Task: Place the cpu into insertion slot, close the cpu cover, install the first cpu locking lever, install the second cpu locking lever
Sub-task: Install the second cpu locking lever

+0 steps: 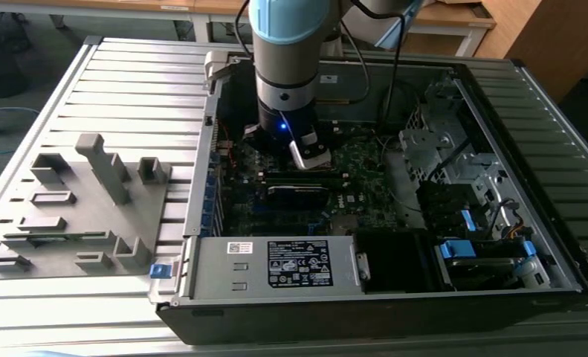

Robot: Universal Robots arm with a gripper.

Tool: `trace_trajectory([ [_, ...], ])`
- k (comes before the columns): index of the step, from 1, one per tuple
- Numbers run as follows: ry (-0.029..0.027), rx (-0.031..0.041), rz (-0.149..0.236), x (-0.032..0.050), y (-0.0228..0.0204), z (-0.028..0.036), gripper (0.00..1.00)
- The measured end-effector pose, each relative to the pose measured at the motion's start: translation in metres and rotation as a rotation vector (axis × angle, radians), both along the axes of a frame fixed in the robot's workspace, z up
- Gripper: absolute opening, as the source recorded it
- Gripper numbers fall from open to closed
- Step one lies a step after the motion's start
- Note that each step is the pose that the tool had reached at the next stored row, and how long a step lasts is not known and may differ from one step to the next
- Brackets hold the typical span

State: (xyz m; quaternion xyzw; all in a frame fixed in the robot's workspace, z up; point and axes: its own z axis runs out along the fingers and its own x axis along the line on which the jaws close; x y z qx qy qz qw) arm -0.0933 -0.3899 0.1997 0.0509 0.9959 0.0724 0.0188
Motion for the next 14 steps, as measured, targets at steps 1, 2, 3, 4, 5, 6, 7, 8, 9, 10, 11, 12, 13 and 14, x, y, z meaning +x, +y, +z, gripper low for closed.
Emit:
trace_trajectory([
  [1, 0.0000, 0.0014, 0.000, -0.0001, -0.0001, -0.0001, 0.11],
  [2, 0.0000, 0.0030, 0.000, -0.0003, -0.0003, -0.0003, 0.11],
  [3, 0.0000, 0.0055, 0.000, -0.0006, -0.0004, -0.0006, 0.11],
  [4, 0.0001, 0.0081, 0.000, -0.0010, -0.0006, -0.0009, 0.11],
  [5, 0.0001, 0.0114, 0.000, -0.0014, -0.0008, -0.0012, 0.11],
  [6, 0.0000, 0.0147, 0.000, -0.0018, -0.0009, -0.0016, 0.11],
  [7, 0.0000, 0.0179, 0.000, -0.0024, -0.0011, -0.0020, 0.11],
  [8, 0.0000, 0.0210, 0.000, -0.0028, -0.0012, -0.0024, 0.11],
  [9, -0.0001, 0.0241, 0.000, -0.0032, -0.0014, -0.0028, 0.11],
  [10, -0.0001, 0.0262, 0.000, -0.0036, -0.0016, -0.0032, 0.11],
  [11, 0.0000, 0.0279, 0.000, -0.0041, -0.0018, -0.0036, 0.11],
  [12, 0.0000, 0.0296, 0.000, -0.0045, -0.0020, -0.0040, 0.11],
  [13, -0.0001, 0.0307, 0.000, -0.0050, -0.0022, -0.0045, 0.11],
  [14, -0.0001, 0.0316, 0.000, -0.0055, -0.0023, -0.0049, 0.11],
])
